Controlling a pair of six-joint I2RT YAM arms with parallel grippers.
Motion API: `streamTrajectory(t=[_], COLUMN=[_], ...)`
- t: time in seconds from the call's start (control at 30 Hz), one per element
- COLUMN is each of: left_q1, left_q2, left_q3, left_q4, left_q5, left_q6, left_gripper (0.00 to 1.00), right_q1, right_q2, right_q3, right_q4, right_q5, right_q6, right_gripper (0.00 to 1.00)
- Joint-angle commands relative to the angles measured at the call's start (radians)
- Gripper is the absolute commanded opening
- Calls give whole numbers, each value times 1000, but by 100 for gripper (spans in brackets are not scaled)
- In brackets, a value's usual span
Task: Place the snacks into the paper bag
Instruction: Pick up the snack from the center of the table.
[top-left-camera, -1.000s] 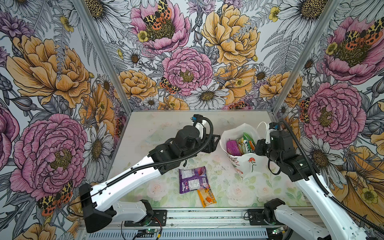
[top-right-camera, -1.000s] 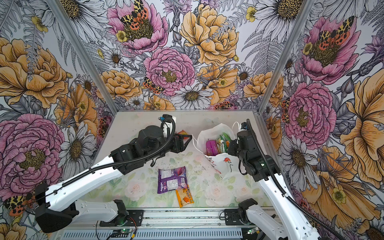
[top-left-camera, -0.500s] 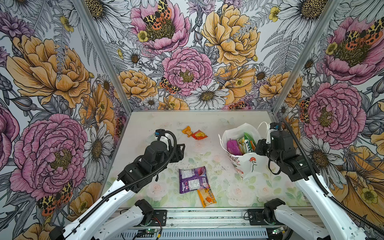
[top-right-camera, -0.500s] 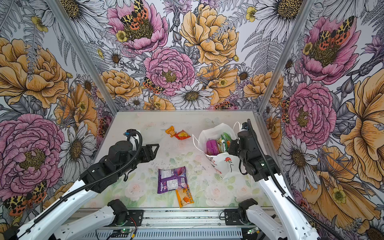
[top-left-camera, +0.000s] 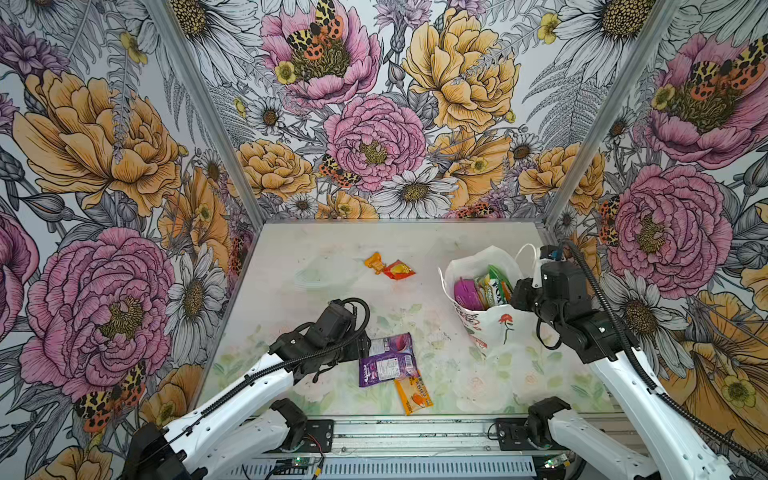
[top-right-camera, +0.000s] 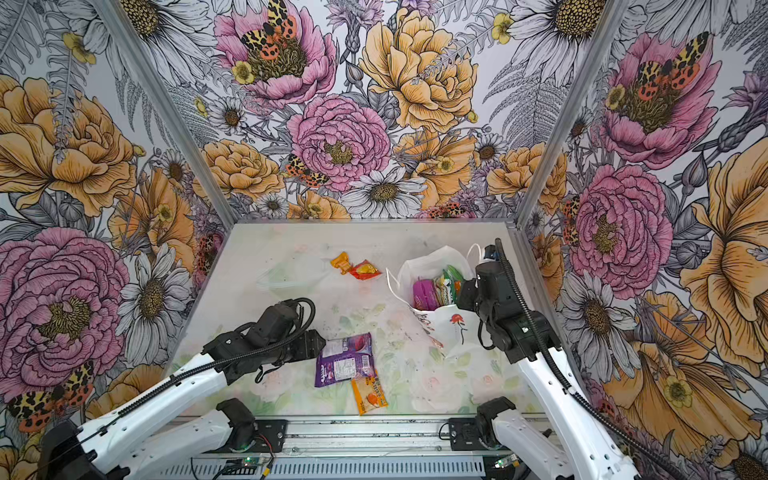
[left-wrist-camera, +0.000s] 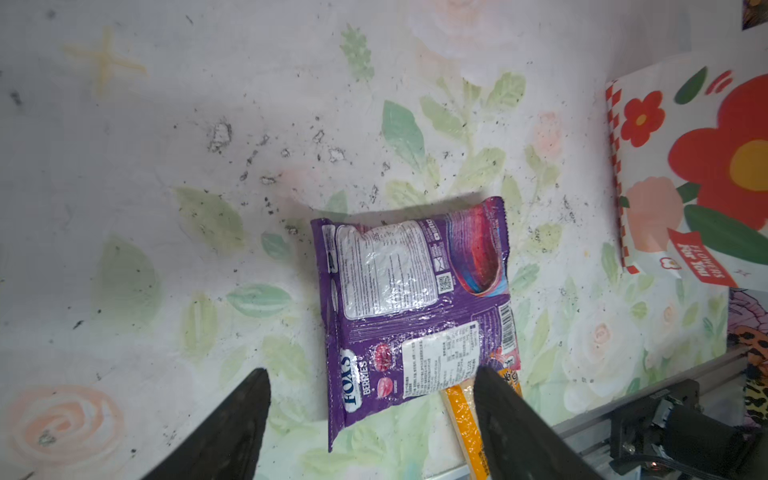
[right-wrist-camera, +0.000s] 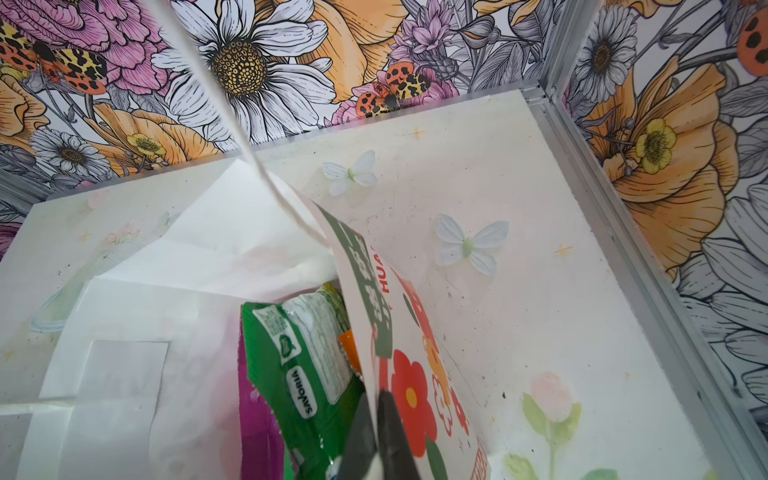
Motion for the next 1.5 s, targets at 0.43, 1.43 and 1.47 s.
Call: streamTrajectory(t=[0.43,1.43,1.47], left_q1=[-37,-59,-56], left_q2=[130,175,162], left_q3=[-145,-120,-120], left_q4=[257,267,267], left_q5=[84,-17,-17], left_q6=[-68,-54,-55], left_gripper=[72,6,6], right_q1=[-8,-12,-12], right_q2=[-19,-20,-21], right_q3=[-5,-8,-8], right_q4=[60,66,66], right_q5=[6,-3,-3], right_q6=[18,17,17], right_gripper=[0,0,0])
